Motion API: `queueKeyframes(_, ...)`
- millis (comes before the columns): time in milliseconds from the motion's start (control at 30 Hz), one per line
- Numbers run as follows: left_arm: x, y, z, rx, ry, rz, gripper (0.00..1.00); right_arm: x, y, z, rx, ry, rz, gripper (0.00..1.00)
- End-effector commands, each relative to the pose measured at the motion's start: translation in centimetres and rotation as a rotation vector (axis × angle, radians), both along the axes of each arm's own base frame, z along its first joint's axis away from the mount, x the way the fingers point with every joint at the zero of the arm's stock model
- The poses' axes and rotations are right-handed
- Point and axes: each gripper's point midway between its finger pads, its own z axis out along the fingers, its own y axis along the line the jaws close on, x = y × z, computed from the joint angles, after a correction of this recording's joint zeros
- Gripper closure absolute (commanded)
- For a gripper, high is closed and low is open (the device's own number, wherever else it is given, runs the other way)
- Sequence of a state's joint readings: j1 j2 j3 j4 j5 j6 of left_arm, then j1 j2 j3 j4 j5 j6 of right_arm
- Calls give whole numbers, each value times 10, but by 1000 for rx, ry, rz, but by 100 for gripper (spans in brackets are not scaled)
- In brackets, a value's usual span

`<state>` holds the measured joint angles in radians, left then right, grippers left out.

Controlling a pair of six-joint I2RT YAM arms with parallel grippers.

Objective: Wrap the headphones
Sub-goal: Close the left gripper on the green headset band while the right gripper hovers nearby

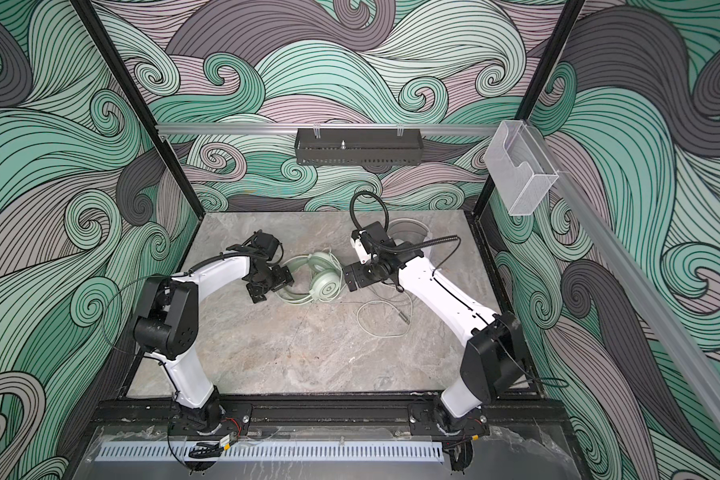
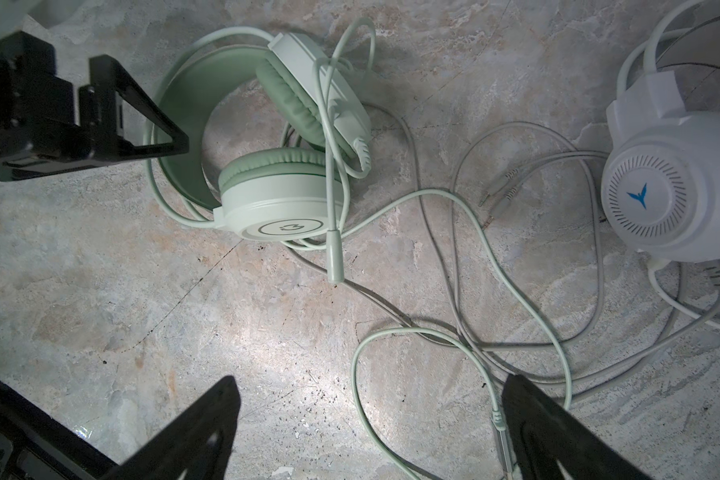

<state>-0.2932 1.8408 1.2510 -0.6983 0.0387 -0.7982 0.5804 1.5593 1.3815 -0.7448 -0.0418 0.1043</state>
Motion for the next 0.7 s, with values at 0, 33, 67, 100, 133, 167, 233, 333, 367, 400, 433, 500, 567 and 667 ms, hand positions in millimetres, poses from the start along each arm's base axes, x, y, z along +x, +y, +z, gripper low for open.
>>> queueKeyframes(0,3,1,-3,42,7,12,15,-3,-6,15,-6,-48,1,1)
queueKeyframes(33,2,1,-5,47,10,11,17,-3,-7,16,-10,-53,0,1)
queueKeyframes(67,0,1,-7,54,14,9,19,-3,-7,16,-15,-57,-1,1)
queueKeyframes(100,-2,3,-8,63,17,7,22,-3,-8,15,-16,-56,-2,1)
queueKeyframes(133,-4,4,-9,71,21,5,25,-2,-8,16,-16,-59,-2,1)
queueKeyframes(167,-7,6,-11,80,28,5,28,-2,-7,17,-15,-61,-1,1)
queueKeyframes(233,-13,12,-15,108,46,4,35,-1,-7,19,-12,-65,-1,1)
queueKeyframes(333,-23,21,-19,156,70,-16,46,0,-9,24,-16,-82,-3,1)
queueKeyframes(367,-27,26,-18,173,76,-24,50,0,-10,26,-18,-93,-3,1)
queueKeyframes(400,-31,29,-17,191,80,-35,54,0,-11,28,-24,-100,-3,1)
queueKeyframes(433,-33,33,-16,204,82,-42,56,0,-12,30,-25,-108,-2,1)
queueKeyframes(500,-40,41,-12,239,85,-61,61,0,-14,34,-28,-122,0,1)
queueKeyframes(567,-44,48,-7,270,84,-82,65,0,-15,38,-29,-134,0,1)
queueKeyframes(667,-50,58,-1,321,91,-126,68,0,-16,41,-36,-144,3,1)
